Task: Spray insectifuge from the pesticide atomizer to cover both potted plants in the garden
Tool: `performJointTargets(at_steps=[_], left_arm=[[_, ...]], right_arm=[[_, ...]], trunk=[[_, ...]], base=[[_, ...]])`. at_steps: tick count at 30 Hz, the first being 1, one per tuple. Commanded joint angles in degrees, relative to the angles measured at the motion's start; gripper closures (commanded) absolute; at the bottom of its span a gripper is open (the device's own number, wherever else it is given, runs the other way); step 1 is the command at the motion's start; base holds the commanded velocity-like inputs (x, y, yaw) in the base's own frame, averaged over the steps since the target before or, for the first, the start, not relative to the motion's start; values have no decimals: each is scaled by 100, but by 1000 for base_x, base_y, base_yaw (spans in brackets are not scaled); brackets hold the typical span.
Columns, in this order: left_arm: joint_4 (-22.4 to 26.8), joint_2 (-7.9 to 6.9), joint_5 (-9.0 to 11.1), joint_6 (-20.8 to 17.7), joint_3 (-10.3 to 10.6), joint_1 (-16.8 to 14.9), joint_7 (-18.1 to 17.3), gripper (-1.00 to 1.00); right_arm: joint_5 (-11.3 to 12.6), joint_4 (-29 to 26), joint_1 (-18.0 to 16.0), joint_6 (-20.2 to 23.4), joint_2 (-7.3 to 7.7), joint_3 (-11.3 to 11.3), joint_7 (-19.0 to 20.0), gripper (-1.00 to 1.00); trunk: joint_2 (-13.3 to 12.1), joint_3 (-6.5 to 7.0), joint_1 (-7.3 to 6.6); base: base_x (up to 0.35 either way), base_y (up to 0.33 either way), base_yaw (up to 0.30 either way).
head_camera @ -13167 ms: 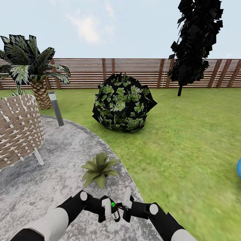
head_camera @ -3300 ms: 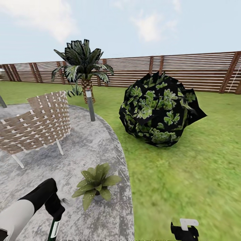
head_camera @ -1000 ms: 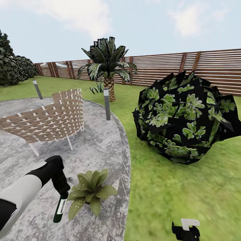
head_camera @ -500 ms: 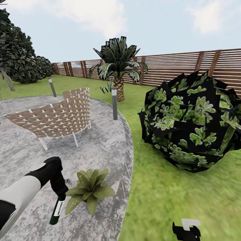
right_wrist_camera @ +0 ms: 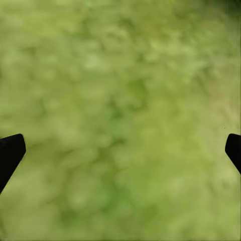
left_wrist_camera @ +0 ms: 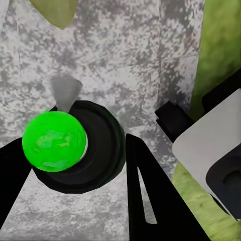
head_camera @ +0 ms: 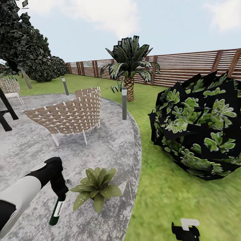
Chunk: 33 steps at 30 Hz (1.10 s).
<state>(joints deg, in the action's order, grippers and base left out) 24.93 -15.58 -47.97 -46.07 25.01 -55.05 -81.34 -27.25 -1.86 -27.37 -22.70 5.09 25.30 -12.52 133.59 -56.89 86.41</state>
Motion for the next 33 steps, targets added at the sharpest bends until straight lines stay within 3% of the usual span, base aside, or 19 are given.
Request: performJointTargets(at_steps=[1,11,27,33], left_arm=[[12,2,-37,-60,12,-4,-49,100],[12,2,-37,-60,13,3,-40,100],[11,10,-37,-60,13,3,-40,100],[20,11,-49,-60,13,-5,-63,100]], right_arm=[[-61,10,-5,-18,1,37,-29,-100],[-61,10,-6,-18,1,40,-28,-100],[-61,10,-5,-15,7,40,-23,-100],[-61,10,-5,-15,1,37,-25,-100]], trunk=[[2,-5,-1],[2,-5,-1],[2,-5,-1],[2,-5,-1]], base=[[82,-10,278],[215,-163,278],[114,-257,9],[25,-268,190]])
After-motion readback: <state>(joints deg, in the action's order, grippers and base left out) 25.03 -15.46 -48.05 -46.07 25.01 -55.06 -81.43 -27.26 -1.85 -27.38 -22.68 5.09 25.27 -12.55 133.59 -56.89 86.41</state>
